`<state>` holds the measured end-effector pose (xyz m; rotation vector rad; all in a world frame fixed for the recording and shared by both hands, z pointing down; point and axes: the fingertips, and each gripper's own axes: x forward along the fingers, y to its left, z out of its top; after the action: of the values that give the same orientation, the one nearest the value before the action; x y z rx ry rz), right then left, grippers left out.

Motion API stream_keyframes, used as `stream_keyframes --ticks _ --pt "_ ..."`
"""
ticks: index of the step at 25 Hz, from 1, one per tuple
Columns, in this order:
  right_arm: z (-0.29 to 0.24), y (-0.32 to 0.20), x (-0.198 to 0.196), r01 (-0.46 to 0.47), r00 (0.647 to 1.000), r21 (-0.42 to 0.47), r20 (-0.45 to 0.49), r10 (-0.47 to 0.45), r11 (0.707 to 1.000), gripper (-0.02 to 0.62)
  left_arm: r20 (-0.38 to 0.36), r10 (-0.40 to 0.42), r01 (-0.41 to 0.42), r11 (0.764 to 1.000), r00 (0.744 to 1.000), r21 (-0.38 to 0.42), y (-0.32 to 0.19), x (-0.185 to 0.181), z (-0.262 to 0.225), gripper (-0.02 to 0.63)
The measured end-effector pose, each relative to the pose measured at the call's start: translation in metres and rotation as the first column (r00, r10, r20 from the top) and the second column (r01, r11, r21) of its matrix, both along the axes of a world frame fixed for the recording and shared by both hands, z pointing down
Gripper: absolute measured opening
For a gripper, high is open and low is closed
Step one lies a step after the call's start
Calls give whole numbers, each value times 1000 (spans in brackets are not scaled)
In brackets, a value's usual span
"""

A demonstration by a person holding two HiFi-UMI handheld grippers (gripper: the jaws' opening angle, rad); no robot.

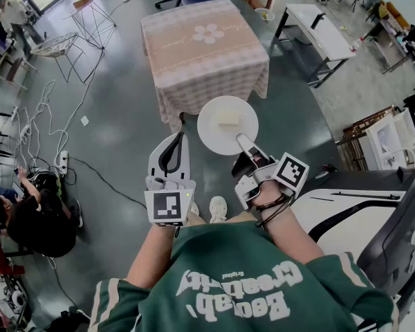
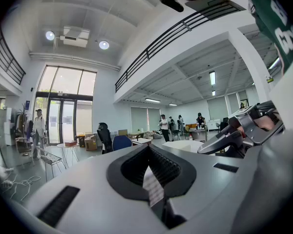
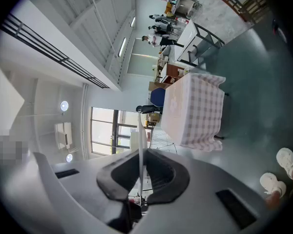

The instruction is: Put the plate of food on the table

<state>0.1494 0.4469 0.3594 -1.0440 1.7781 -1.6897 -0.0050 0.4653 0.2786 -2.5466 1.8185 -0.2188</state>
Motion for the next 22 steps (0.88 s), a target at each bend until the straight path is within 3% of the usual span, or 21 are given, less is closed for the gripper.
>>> stream_keyframes --ticks 22 --pt "3 -6 9 12 1000 -12 15 -12 1000 29 10 -7 7 1000 1000 -9 -8 17 2 9"
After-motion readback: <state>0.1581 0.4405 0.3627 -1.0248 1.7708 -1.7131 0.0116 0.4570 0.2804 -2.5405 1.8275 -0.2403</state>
